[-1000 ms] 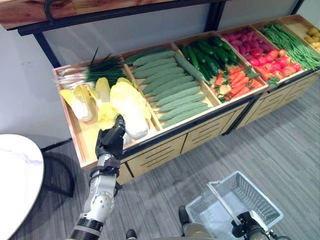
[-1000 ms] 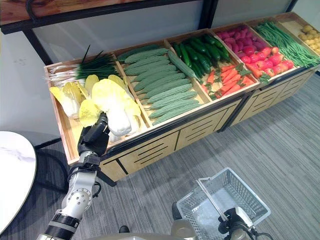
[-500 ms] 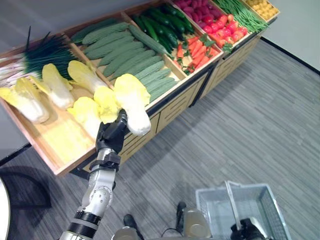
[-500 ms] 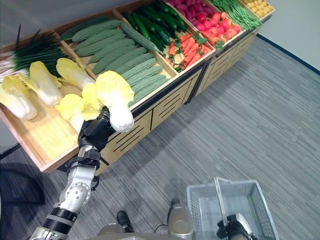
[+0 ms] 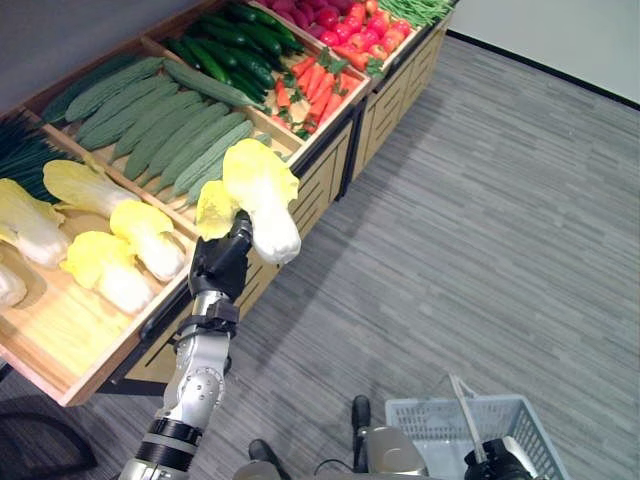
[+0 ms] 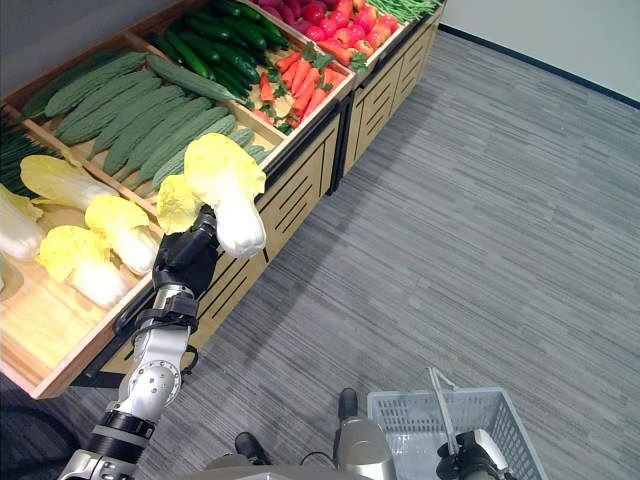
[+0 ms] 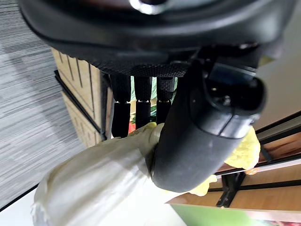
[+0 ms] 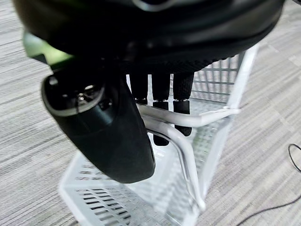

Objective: Get the vegetables into the basket

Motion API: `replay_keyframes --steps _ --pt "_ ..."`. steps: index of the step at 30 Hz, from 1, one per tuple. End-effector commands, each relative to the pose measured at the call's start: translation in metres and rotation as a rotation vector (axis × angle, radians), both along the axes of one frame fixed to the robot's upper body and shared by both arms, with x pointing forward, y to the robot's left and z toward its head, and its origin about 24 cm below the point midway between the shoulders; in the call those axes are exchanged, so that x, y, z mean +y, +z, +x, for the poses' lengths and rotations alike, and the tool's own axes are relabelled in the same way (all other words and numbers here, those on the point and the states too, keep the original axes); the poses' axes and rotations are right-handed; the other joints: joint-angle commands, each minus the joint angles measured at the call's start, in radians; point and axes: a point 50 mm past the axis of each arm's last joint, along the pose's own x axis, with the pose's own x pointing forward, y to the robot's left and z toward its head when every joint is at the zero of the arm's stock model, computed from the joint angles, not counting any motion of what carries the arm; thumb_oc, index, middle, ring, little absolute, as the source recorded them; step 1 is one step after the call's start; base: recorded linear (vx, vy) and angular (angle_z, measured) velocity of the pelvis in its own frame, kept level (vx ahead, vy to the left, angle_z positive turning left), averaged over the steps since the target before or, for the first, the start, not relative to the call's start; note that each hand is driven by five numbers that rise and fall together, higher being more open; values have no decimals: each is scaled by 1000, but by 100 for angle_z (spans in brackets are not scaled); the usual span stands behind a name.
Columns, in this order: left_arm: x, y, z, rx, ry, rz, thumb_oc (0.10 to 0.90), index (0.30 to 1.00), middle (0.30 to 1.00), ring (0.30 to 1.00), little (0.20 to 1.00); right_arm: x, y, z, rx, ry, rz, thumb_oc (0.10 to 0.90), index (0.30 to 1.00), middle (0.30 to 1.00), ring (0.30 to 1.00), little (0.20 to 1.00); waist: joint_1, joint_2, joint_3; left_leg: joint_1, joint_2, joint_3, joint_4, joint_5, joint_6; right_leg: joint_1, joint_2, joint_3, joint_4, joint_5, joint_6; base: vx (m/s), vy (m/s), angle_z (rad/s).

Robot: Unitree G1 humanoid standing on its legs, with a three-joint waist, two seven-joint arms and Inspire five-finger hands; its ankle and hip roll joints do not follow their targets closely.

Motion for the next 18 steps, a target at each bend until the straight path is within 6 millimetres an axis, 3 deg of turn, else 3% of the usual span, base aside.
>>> replay_keyframes --steps 1,3,5,6,7,8,9,10,12,14,15,18 --pt "-12 58 6 -314 -62 -13 400 300 300 300 300 -25 15 12 -88 -27 -102 400 300 300 300 300 -1 -10 -27 -62 50 -82 -2 77 -67 32 1 -12 24 -82 48 19 -328 -9" --pt "-21 57 8 -315 -94 -25 400 300 300 300 300 -35 18 7 -92 -68 -128 400 300 300 300 300 -8 5 -17 -77 82 -103 28 115 -100 56 26 -8 -10 -84 28 46 -294 -16" --pt "-23 58 8 -326 -105 -18 400 300 300 300 300 -42 23 12 -102 -67 -149 400 300 300 300 300 11 12 -5 -116 64 -215 83 138 -85 53 48 22 -25 -70 8 -34 -141 -17" --pt "-23 58 8 -326 -105 -18 400 300 300 300 300 -42 23 13 -102 -67 -149 400 300 300 300 300 10 12 -5 -118 65 -217 85 137 -85 52 48 21 -25 -70 8 -70 -58 -47" --pt "-26 60 8 -337 -115 -19 400 300 300 300 300 -46 26 18 -109 -60 -166 400 300 300 300 300 30 14 -2 -149 20 -327 89 120 -70 50 48 46 -36 -64 7 7 -61 -75" --pt "-25 59 5 -339 -101 -18 400 300 300 300 300 -49 30 27 -119 -46 -183 400 300 300 300 300 61 8 4 -188 -49 -498 70 61 -40 48 45 105 -45 -57 10 5 -60 -81" --pt "-25 60 5 -339 -101 -18 400 300 300 300 300 -49 30 27 -119 -46 -183 400 300 300 300 300 60 8 2 -191 -49 -498 70 62 -40 46 45 105 -45 -56 10 35 -55 -77" --pt "-26 59 4 -341 -94 -23 400 300 300 300 300 -50 31 30 -123 -32 -194 400 300 300 300 300 79 9 7 -217 -74 -588 54 64 -34 43 50 141 -47 -51 10 25 -11 -70" --pt "-25 59 4 -342 -89 -28 400 300 300 300 300 -50 32 31 -126 -31 -195 400 300 300 300 300 79 11 6 -228 -77 -607 44 68 -33 37 52 153 -45 -48 11 25 -2 -77" --pt "-22 59 2 -339 -68 -17 400 300 300 300 300 -54 35 37 -141 -30 -211 400 300 300 300 300 105 14 7 -259 -131 -747 24 82 -23 23 74 216 -35 -43 7 55 65 -69" --pt "-20 58 2 -335 -61 -16 400 300 300 300 300 -53 35 39 -145 -24 -208 400 300 300 300 300 110 14 8 -266 -150 -775 41 74 -22 21 77 236 -28 -45 6 65 166 -102" --pt "-18 57 1 -326 -62 -4 400 300 300 300 300 -48 32 38 -139 -7 -193 400 300 300 300 300 103 12 -5 -241 -149 -730 43 53 -8 21 76 276 -21 -47 12 33 188 -100"
